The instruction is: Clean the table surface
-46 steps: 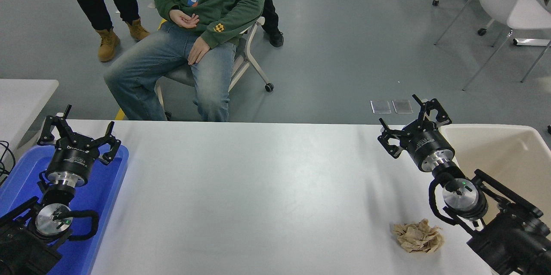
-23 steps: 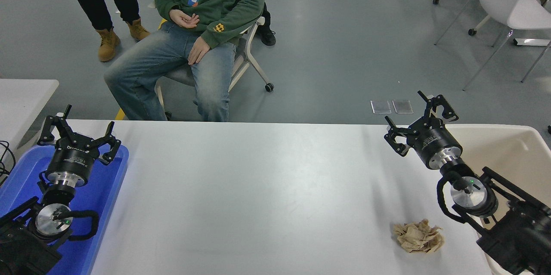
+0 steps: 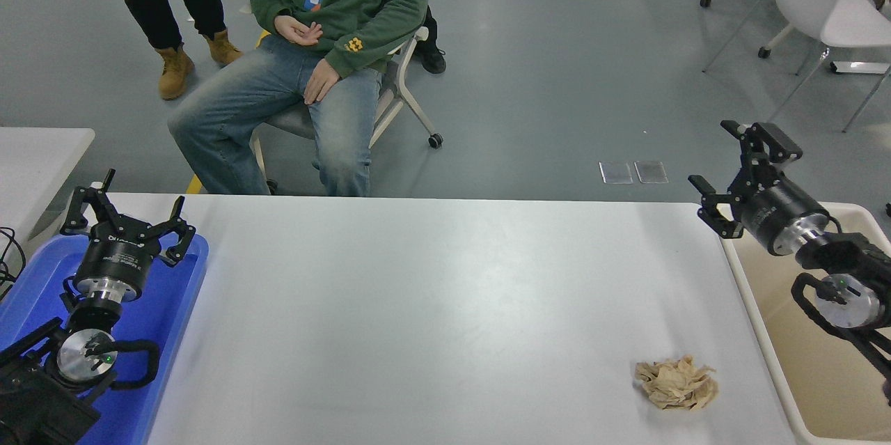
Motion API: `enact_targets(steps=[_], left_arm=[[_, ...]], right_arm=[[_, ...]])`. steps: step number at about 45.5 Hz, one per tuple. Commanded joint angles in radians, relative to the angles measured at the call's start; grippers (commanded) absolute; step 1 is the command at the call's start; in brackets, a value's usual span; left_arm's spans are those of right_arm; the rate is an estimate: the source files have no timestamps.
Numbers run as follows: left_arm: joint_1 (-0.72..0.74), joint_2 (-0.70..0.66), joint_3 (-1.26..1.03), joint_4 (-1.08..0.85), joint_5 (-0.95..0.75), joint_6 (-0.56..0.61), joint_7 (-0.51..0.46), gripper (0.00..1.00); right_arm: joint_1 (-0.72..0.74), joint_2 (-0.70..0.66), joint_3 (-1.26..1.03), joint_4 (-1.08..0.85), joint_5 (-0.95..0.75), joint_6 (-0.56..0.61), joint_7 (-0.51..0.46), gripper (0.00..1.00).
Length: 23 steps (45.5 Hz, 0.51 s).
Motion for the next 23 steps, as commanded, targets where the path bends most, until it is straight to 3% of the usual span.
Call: enact_targets(steps=[1, 16, 23], left_arm=[[0.000, 0.000, 0.000, 0.000, 0.000, 0.000, 0.000, 1.00], [0.000, 0.000, 0.000, 0.000, 0.000, 0.000, 0.000, 1.00], [0.000, 0.000, 0.000, 0.000, 0.000, 0.000, 0.000, 1.00]], right_arm=[[-0.004, -0.227, -0.019, 0.172, -0.295, 0.004, -0.001, 0.98], [-0.041, -0.433, -0.026, 0.385, -0.318, 0.033, 0.000, 0.98], [-0.063, -0.465, -0.053, 0.413, -0.459, 0.050, 0.002, 0.98]])
